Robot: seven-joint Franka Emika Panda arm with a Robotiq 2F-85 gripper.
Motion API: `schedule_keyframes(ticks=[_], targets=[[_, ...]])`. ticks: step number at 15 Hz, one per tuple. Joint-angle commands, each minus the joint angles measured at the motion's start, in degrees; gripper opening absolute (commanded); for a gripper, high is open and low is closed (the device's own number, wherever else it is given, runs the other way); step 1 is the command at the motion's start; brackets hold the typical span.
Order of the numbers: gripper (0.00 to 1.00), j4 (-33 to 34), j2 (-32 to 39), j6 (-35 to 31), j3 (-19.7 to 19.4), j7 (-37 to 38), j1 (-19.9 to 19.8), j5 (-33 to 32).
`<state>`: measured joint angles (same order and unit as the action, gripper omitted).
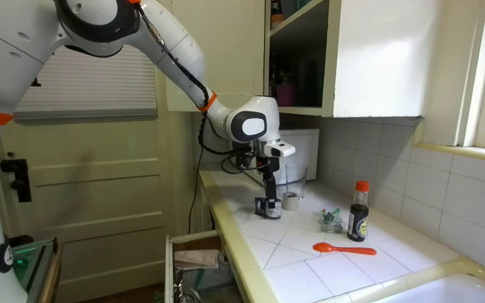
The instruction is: Put the blue and white object in the open drawer, then close the drawer
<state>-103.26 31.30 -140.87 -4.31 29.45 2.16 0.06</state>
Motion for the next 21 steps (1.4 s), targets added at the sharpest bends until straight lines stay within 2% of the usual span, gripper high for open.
schedule_keyframes(ticks=[1, 6, 7, 8, 13, 16, 18, 21], targets=[[1.00, 2.40, 2.16, 2.03, -0.17, -0.84, 0.12, 2.74], [1.00, 3.66, 3.61, 3.11, -0.57, -0.89, -0.36, 3.87], [0.75, 3.90, 3.77, 3.21, -0.73, -0.96, -0.39, 3.87], [0.75, 4.10, 3.87, 3.38, -0.82, -1.08, -0.42, 3.84], [0.36, 5.01, 4.29, 4.26, -1.10, -1.49, -0.42, 3.44], [0.34, 3.45, 2.17, 6.79, -0.80, -3.00, -0.91, 3.58], [0.34, -2.16, -3.71, 10.31, 0.80, -8.52, -3.02, 5.23], [0.34, -10.01, -12.31, 15.53, 2.29, -20.66, -6.38, 7.67]])
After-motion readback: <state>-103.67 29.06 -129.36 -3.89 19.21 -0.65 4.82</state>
